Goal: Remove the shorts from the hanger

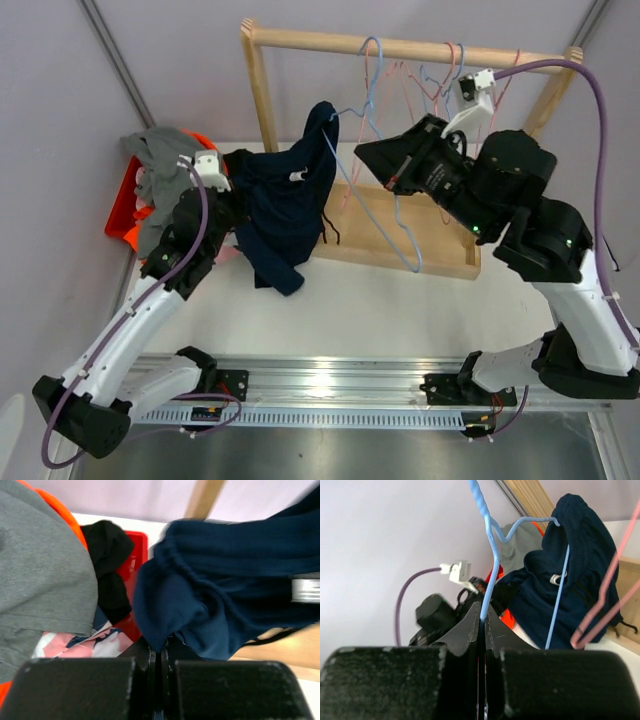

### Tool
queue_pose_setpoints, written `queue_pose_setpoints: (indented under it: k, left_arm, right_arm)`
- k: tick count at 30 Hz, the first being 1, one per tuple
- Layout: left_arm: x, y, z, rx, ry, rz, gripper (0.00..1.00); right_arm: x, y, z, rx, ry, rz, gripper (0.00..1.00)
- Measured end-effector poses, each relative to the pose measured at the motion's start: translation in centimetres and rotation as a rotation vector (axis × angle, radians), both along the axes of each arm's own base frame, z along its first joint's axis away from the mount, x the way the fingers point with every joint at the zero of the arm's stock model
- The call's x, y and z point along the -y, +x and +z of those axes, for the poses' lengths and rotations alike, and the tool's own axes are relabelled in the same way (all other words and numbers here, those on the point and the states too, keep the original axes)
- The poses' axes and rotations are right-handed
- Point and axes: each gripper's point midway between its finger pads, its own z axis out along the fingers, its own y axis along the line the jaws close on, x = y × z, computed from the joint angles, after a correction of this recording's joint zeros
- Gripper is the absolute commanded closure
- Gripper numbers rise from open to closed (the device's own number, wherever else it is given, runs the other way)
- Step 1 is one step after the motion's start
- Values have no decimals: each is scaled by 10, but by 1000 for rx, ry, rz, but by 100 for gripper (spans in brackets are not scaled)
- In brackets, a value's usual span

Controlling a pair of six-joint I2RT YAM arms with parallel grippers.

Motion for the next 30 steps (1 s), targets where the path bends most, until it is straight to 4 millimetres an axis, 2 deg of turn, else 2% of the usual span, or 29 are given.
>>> queue_pose_setpoints:
  k: [2, 4, 7, 9, 10, 14, 16, 18, 20, 22, 26, 30]
  left_arm:
    - [-4, 8, -3, -24, 3, 0, 100]
    - [-2, 11, -3, -36, -2, -20, 100]
    - [5, 8, 12, -13, -29, -69, 100]
    - [13, 3, 32, 22, -69, -116, 100]
    - [18, -2, 44, 44, -99, -147, 100]
    - [40, -35, 77, 112, -232, -297, 100]
    - [46, -53, 83, 127, -267, -349, 100]
    - [45, -71, 80, 135, -271, -370, 100]
    - [33, -79, 73, 120, -243, -328, 100]
    - [13, -77, 65, 109, -184, -233, 100]
    - [-14, -64, 43, 46, -79, -93, 100]
    - [-29, -56, 22, -13, -27, -17, 100]
  right_arm:
    - [9, -8, -1, -25, 17, 5, 100]
    - [15, -15, -17, -66, 18, 17, 100]
    - [19, -23, -68, -161, -25, 28, 100]
    - [15, -24, -102, -228, -70, 36, 100]
    - [8, -23, -121, -264, -97, 40, 100]
    - [-21, -10, -168, -344, -189, 52, 100]
    - [-32, -5, -184, -370, -225, 57, 100]
    - [-38, -3, -191, -382, -240, 63, 100]
    - [-39, -4, -188, -382, -237, 71, 100]
    - [-39, -6, -175, -368, -216, 79, 100]
    - [-34, -13, -123, -299, -124, 104, 100]
    - [-20, -21, -62, -203, -34, 114, 100]
